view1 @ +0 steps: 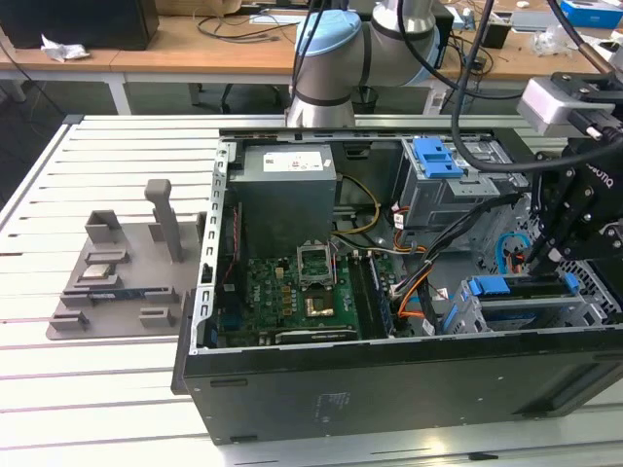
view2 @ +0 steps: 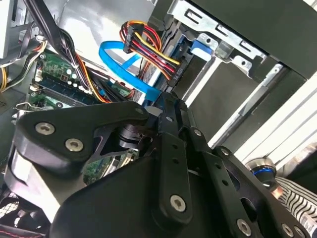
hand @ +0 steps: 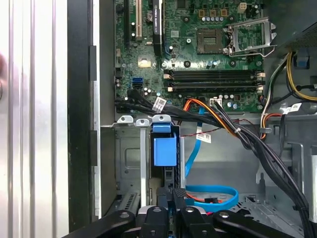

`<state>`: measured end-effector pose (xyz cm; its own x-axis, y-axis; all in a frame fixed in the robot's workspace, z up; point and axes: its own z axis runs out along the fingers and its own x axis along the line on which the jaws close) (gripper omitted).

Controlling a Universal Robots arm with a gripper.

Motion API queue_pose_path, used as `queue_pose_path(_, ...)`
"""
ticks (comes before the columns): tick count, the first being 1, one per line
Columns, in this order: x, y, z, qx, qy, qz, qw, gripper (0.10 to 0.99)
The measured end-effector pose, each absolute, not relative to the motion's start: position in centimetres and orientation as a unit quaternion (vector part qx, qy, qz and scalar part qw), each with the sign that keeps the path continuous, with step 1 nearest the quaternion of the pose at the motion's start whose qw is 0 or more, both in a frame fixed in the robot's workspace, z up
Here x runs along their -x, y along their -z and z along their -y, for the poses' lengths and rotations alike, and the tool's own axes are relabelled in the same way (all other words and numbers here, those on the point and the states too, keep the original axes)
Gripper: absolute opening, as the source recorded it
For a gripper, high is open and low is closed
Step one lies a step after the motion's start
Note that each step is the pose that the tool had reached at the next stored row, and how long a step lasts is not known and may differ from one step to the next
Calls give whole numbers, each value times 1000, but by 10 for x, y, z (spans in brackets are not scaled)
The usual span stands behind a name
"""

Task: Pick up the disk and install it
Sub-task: 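Insert the second disk wire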

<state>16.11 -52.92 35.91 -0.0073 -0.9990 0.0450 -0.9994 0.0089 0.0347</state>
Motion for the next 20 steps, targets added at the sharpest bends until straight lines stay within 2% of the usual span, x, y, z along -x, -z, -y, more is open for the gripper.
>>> queue_pose_path(20,-161,-349,526,-711,-4,703,28,161)
